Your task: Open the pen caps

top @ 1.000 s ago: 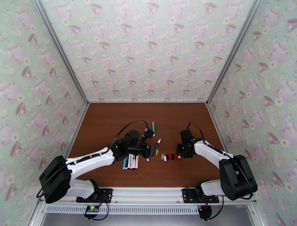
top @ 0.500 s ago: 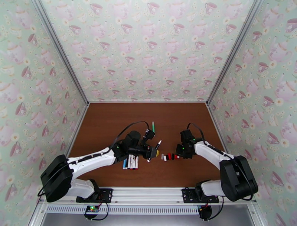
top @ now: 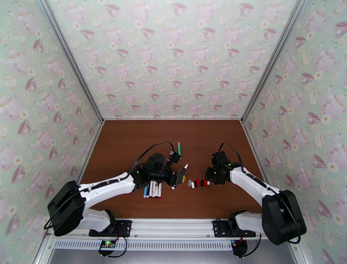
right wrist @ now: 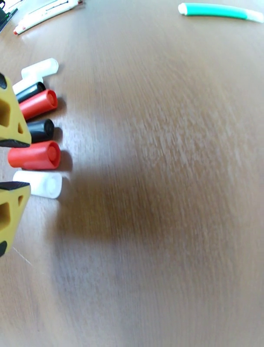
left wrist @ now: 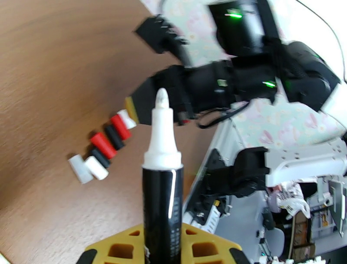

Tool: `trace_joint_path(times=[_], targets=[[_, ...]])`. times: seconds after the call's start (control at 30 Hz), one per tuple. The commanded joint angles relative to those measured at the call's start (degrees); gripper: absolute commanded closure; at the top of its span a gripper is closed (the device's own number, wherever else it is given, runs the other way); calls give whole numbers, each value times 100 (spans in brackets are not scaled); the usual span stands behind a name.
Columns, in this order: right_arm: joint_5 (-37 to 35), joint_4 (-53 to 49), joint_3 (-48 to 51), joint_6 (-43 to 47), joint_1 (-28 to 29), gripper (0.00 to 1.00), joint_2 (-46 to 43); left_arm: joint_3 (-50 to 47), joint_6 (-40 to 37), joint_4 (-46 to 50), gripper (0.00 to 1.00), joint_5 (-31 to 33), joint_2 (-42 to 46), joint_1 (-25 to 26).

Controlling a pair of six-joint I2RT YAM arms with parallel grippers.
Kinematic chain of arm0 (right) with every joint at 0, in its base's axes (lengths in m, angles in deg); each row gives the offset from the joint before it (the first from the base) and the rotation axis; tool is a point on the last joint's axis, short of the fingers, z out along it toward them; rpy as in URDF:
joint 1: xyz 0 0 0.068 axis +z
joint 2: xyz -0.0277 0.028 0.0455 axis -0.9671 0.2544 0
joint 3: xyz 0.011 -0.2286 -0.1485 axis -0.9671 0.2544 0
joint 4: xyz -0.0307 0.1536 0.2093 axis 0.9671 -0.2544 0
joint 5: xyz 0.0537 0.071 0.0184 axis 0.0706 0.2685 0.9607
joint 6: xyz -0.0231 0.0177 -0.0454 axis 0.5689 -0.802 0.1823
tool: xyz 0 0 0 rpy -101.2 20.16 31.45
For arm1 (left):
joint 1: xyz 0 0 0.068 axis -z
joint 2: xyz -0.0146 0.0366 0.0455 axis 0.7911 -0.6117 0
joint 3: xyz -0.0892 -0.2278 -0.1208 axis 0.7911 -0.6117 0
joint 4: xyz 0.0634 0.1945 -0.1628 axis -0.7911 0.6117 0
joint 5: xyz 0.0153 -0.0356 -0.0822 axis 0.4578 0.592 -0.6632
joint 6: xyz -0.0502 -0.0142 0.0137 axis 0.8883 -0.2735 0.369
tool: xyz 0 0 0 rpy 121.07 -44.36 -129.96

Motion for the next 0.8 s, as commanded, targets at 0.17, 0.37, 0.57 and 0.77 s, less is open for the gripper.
trace_joint_path(times=[0.17, 0.37, 0.57, 0.77], targets=[[476, 515, 123, -186, -21, 68, -860, 369, 93, 1226, 91, 2070, -59, 351], [1426, 1186, 170, -169, -17, 54, -1553, 403, 529, 1600, 89, 2954, -201, 526], [2525, 1659, 126, -222, -26, 31, -1742, 537, 744, 1999, 88, 3382, -381, 651], [2857, 1605, 133, -308, 97, 3, -1803, 500, 1127, 2212, 88, 3624, -601, 679]])
